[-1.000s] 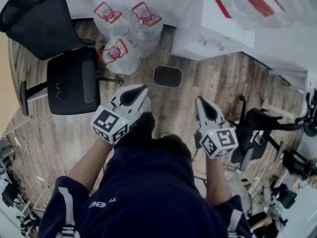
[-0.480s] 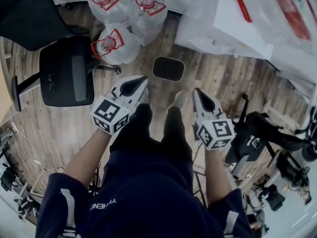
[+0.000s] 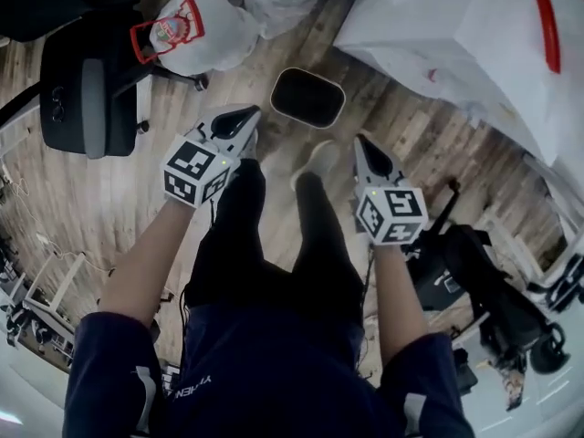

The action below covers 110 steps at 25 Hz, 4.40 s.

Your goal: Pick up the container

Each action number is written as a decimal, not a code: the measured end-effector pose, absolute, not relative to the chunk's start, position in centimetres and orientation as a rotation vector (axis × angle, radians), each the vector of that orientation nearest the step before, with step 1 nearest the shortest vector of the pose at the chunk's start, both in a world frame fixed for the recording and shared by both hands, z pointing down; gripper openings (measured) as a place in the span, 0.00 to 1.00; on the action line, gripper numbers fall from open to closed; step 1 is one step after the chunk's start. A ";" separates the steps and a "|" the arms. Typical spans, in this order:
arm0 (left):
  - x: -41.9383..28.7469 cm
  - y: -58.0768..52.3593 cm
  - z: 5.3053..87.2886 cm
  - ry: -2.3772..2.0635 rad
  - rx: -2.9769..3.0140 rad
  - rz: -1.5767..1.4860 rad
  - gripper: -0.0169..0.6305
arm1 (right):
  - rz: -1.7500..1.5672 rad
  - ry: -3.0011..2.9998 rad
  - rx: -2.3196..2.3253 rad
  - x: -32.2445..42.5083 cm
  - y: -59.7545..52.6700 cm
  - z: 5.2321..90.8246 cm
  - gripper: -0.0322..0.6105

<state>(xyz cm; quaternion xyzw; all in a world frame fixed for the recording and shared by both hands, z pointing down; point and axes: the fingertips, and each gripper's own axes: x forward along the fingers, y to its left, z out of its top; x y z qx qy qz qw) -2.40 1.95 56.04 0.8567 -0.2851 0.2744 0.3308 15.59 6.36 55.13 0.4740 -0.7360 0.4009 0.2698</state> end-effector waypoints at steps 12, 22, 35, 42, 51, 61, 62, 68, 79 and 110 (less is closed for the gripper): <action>-3.3 4.2 79.1 -0.670 2.059 0.918 0.07 | 1.192 -1.803 1.175 18.5 7.9 77.8 0.07; -3.0 6.7 92.7 -0.599 1.964 1.007 0.22 | 1.233 -1.672 1.167 20.4 9.4 91.8 0.13; -1.3 8.7 101.5 -0.592 1.766 1.023 0.41 | 1.311 -1.547 1.196 21.4 10.0 101.2 0.34; -1.1 9.0 104.2 -0.665 1.686 1.025 0.40 | 1.346 -1.488 1.184 21.7 10.8 104.1 0.34; -1.2 9.0 104.6 -0.655 1.632 1.057 0.26 | 1.307 -1.451 1.198 21.2 10.5 104.5 0.20; -2.2 8.8 97.5 -0.613 1.690 1.153 0.26 | 1.292 -1.451 1.201 20.1 10.4 97.3 0.19; -2.5 8.5 95.8 -0.613 1.699 1.157 0.26 | 1.291 -1.458 1.203 19.8 10.2 95.6 0.20; -4.2 7.6 83.3 -0.652 1.710 1.151 0.27 | 1.254 -1.523 1.220 18.3 8.1 83.1 0.20; -5.1 6.1 60.7 -0.757 1.787 1.061 0.27 | 1.169 -1.623 1.305 17.2 6.2 60.1 0.19; -6.7 9.5 37.2 -0.852 1.909 0.935 0.26 | 1.032 -1.739 1.472 15.9 9.4 36.2 0.17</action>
